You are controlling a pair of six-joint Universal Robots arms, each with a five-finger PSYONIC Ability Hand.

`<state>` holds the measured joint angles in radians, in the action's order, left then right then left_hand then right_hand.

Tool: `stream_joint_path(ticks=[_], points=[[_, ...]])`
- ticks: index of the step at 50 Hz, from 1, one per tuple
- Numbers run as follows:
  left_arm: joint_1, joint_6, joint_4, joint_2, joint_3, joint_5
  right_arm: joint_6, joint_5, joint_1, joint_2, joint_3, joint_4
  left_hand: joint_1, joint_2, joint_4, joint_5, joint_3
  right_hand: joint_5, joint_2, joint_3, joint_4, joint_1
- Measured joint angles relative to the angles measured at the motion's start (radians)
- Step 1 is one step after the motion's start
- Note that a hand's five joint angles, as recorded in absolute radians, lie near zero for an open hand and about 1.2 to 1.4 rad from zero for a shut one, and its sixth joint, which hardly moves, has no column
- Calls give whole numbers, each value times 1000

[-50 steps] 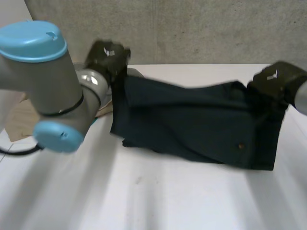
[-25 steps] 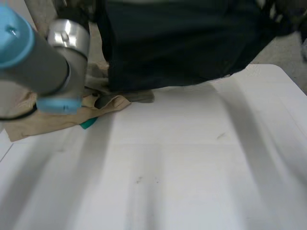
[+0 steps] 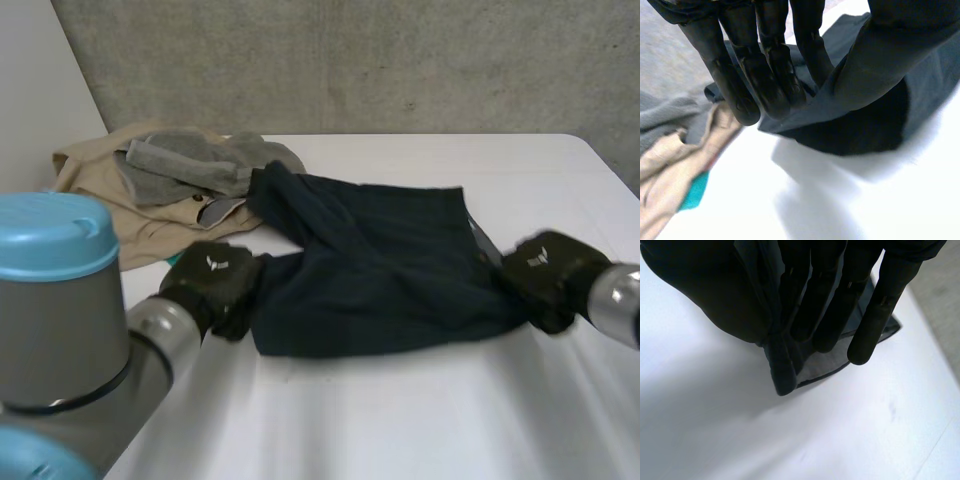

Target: Fold the laundry.

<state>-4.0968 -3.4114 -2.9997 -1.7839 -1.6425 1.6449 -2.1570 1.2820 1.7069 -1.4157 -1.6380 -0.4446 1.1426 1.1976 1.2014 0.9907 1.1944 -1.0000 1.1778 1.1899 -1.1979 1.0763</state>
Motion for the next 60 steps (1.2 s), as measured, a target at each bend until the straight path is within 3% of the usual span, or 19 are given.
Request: stream_joint_path(ticks=[4, 10, 14, 20, 22, 24, 25, 26, 28, 35, 42, 51, 60], points=[[30, -19, 127, 58, -18, -15, 134, 14, -59, -107, -74, -128, 0, 0, 0, 0, 0, 0, 0, 0, 0, 0], [60, -36, 164, 80, -13, -31, 220, -34, -135, -218, -149, -172, 0, 0, 0, 0, 0, 0, 0, 0, 0, 0], [62, -42, 46, 27, 22, -25, 99, -88, -151, -207, -156, -94, 0, 0, 0, 0, 0, 0, 0, 0, 0, 0], [37, -65, -198, -124, 115, 1, -181, -118, -117, -74, -129, 97, -7, -11, -12, -9, -11, -9, 0, 0, 0, 0], [30, -75, -258, -166, 144, 6, -258, -108, -89, -36, -117, 157, -95, -112, -116, -95, -111, -11, 0, 0, 0, 0], [27, -85, -296, -193, 167, 10, -317, -86, -59, -4, -107, 209, -500, -500, -481, -448, -491, -11, 0, 0, 0, 0], [27, -87, -301, -197, 171, 11, -329, -79, -52, 3, -104, 221, -500, -500, -481, -448, -491, -11, 0, 0, 0, 0], [30, -95, -314, -206, 182, 14, -362, -49, -29, 28, -96, 257, -826, -783, -789, -753, -771, -11, 0, 0, 0, 0], [38, -103, -315, -197, 186, 19, -390, -11, -9, 55, -87, 294, -916, -918, -926, -890, -908, -11, 0, 0, 0, 0], [98, -109, -263, -35, 110, 58, -419, 74, 15, 104, -74, 364, -906, -938, -948, -915, -932, -11, 0, 0, 0, 0], [199, -98, -217, 54, -8, 82, -421, 86, 14, 108, -76, 377, -787, -852, -854, -815, -851, -11, 0, 0, 0, 0], [243, -86, -206, -63, -56, 82, -424, 77, 6, 104, -85, 377, -747, -795, -796, -755, -790, -12, 0, 0, 0, 0], [191, -93, -287, -242, 5, 94, -428, 71, 11, 104, -108, 377, -747, -795, -796, -755, -790, -14, 0, 0, 0, 0]])
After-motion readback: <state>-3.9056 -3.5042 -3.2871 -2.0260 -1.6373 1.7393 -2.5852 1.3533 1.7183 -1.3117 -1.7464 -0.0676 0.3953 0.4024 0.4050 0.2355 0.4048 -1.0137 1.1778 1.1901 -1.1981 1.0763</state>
